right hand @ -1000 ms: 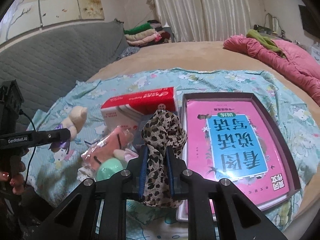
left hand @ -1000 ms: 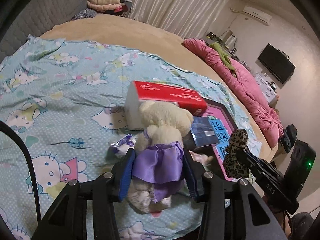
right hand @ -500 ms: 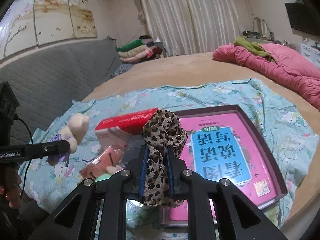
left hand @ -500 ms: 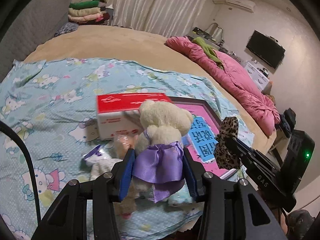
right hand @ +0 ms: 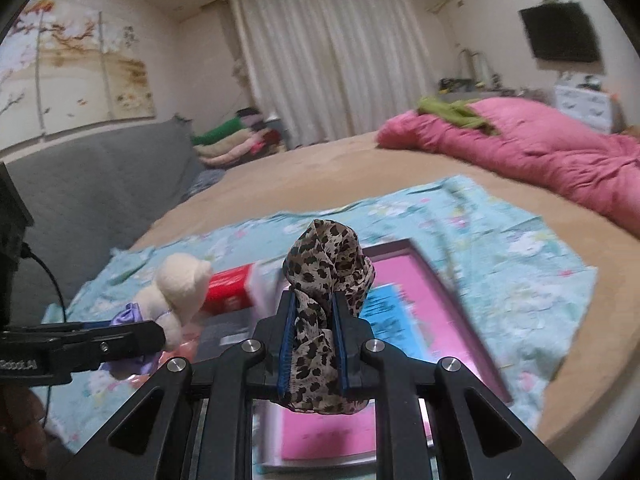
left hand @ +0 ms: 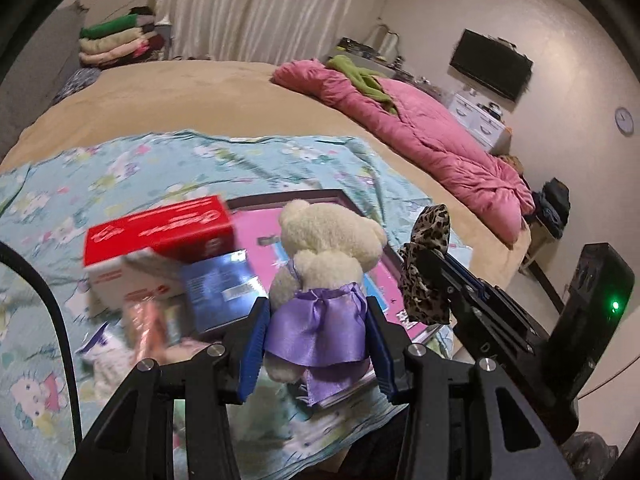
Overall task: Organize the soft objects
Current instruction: 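Carry the bear over the tray with the left while the right carries the leopard cloth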
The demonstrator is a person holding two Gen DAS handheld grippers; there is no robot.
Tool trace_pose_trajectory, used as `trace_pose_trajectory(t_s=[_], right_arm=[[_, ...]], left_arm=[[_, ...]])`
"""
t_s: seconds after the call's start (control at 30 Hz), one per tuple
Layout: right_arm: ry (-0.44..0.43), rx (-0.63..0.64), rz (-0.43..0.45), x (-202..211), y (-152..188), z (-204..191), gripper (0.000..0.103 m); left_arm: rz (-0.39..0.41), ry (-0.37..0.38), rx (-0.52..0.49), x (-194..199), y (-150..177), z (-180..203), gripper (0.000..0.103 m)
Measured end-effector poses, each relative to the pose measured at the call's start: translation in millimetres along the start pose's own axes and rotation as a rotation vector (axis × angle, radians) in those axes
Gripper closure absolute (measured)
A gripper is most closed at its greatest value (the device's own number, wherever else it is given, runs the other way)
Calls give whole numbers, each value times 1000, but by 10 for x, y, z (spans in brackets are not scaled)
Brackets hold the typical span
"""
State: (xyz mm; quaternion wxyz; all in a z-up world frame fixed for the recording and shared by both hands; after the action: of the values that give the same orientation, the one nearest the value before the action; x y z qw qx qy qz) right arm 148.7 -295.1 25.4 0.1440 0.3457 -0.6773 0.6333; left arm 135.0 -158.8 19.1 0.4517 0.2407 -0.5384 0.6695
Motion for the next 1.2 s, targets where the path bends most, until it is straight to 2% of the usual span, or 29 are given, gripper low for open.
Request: trace_pose_trajectory(t_s=[0.23, 0.47, 0.93, 1.2], right_arm=[[122, 25, 29, 36, -33, 251, 85], [155, -42, -3, -65, -12, 498, 85], [185, -89, -95, -307, 114, 723, 85], [190, -91, -211, -561, 283, 810, 85]], left_arm=[[-46, -17, -37, -301, -102, 250, 57], [-107, -45, -44, -630, -86, 282, 57], [-198, -70, -65, -1086, 41, 290, 57], [-243, -89, -76, -1287, 105, 313, 57]])
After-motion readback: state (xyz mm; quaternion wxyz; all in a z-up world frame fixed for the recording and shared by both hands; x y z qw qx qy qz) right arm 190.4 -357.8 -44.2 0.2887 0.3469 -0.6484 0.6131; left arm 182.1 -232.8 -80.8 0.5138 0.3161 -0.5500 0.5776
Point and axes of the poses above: each gripper's, at about its wrist camera, not at the fingertips, and x roughly against the way its jaws point, z to its right, y to its underside, the point moved 7 cm from there along -x, roughly the way its jaws point, and after that the axes turned 11 degrees about -z, right-handed, at the moved point
